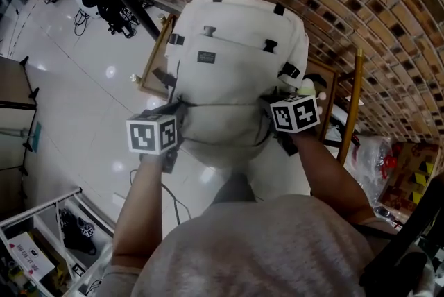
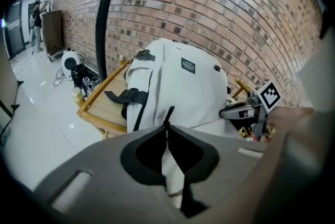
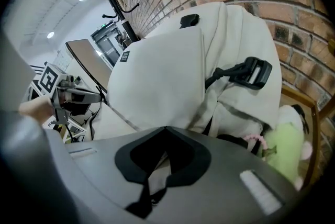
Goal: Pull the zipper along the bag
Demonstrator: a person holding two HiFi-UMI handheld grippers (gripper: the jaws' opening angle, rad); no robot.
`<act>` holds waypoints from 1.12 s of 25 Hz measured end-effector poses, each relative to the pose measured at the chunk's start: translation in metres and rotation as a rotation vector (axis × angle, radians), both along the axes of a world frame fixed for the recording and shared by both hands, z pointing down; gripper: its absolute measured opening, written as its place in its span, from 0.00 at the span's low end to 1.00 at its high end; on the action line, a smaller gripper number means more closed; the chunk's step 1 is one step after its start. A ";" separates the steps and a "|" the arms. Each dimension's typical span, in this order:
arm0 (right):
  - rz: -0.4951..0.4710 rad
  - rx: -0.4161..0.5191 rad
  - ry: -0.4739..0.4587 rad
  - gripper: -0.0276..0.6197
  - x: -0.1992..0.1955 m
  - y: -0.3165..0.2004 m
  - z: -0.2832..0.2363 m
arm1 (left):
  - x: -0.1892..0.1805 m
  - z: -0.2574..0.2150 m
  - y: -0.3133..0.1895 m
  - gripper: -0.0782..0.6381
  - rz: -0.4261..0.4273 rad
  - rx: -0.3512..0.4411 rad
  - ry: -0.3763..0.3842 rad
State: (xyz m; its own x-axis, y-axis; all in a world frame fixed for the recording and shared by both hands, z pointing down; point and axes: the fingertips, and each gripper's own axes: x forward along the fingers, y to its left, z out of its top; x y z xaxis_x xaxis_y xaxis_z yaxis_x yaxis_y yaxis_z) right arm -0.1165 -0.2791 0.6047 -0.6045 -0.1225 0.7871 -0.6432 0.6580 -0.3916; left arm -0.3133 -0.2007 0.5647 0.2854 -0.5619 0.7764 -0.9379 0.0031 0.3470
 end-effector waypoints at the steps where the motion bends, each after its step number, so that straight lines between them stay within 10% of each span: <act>1: -0.001 -0.001 0.000 0.04 -0.001 0.000 0.000 | -0.003 0.000 0.001 0.13 -0.008 -0.002 0.002; 28: 0.011 0.027 0.012 0.05 0.000 0.000 -0.005 | -0.032 0.004 0.009 0.15 -0.077 0.003 0.037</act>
